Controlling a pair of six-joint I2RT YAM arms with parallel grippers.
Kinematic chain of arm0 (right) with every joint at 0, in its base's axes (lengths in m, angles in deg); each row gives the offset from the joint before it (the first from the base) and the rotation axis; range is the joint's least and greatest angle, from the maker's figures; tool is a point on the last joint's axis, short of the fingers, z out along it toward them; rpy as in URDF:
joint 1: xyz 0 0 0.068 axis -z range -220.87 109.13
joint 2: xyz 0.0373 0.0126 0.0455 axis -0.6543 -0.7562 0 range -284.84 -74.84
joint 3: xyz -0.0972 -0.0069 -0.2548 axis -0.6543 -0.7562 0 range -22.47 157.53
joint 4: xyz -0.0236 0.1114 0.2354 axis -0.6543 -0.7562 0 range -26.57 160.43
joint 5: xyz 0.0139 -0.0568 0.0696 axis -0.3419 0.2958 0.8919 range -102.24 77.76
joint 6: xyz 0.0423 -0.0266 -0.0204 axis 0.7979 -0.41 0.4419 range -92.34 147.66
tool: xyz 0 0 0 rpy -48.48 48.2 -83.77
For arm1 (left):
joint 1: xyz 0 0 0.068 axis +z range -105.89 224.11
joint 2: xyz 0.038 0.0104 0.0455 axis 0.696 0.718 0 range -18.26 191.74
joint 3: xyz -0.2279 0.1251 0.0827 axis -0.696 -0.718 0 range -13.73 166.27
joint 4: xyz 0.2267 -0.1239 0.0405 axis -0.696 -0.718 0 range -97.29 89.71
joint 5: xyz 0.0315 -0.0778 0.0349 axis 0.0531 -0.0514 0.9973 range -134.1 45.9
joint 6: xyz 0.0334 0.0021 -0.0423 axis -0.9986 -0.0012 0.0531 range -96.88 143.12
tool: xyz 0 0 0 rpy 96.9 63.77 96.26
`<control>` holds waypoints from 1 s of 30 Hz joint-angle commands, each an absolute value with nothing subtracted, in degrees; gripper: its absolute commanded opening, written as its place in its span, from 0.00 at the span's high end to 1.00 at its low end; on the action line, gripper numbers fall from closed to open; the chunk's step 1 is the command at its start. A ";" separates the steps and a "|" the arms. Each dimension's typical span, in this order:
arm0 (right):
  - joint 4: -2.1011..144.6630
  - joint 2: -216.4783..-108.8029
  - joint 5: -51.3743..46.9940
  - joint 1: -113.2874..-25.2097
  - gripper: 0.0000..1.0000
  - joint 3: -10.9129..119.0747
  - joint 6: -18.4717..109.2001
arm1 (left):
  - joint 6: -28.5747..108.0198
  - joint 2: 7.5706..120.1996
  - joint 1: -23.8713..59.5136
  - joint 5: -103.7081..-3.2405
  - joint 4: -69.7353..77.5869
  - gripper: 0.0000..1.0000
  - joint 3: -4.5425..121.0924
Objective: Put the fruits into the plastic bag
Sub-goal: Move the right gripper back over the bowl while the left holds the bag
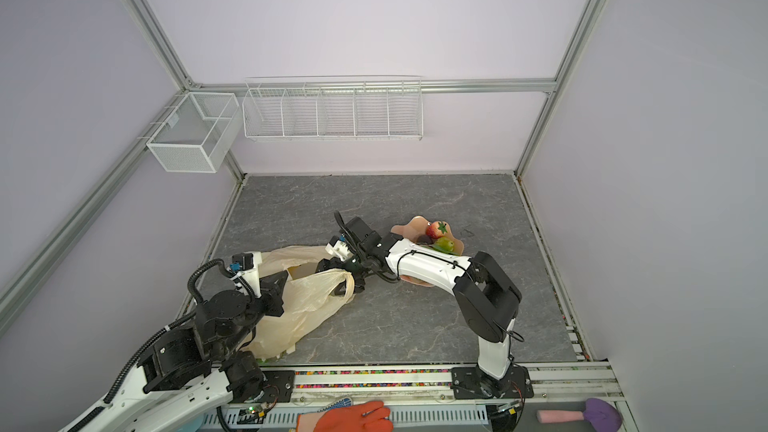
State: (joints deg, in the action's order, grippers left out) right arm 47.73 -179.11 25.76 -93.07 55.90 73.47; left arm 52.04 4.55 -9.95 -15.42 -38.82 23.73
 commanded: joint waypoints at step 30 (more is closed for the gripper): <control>21.25 -155.67 5.54 -82.49 0.06 51.72 64.36 | 50.54 8.27 -10.00 -16.42 -37.18 1.00 24.65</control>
State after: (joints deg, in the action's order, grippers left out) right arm 26.64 -158.67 8.97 -82.78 53.14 64.68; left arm 51.48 7.41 -10.02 -16.95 -37.68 23.42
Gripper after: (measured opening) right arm 0.937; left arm 0.047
